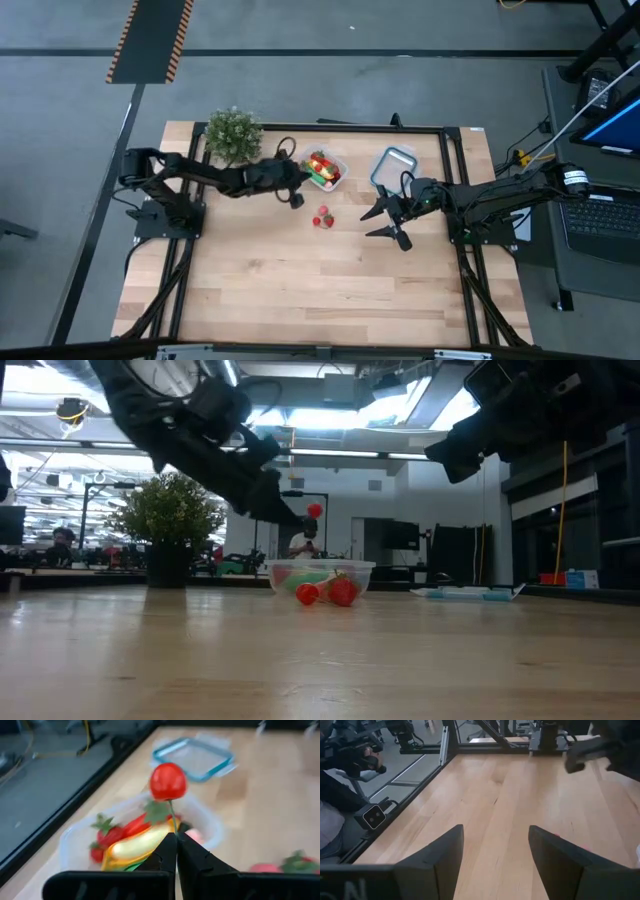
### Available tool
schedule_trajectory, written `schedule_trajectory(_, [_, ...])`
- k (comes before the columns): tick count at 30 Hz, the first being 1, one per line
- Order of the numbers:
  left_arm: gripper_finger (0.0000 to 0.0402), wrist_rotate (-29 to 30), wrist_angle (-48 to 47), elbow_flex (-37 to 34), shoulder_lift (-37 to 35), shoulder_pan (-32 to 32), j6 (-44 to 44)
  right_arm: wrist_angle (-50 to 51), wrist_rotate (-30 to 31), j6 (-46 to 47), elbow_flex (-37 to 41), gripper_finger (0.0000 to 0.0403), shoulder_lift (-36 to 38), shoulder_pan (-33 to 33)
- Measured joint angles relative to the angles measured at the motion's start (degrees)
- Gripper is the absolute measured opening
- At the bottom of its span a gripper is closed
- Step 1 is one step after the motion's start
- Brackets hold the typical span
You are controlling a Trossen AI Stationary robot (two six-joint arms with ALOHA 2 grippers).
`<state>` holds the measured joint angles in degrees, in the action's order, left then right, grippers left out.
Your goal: Pick and placing Produce into tupperware
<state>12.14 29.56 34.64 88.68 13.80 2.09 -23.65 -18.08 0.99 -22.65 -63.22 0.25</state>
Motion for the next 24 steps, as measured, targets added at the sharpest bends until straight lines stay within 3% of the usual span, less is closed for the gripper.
schedule_trajectory(6, [0.0, -2.5, -12.5, 6.2, 1.1, 4.7, -1.7, 2.4, 0.0, 0.0, 0.0, 0.0225, 0.0, 0.0])
schedule_trajectory(24, [0.0, -0.3, -38.1, 22.2, 8.0, 11.1, -0.2, 2.6, 0.0, 0.0, 0.0, 0.0225, 0.0, 0.0])
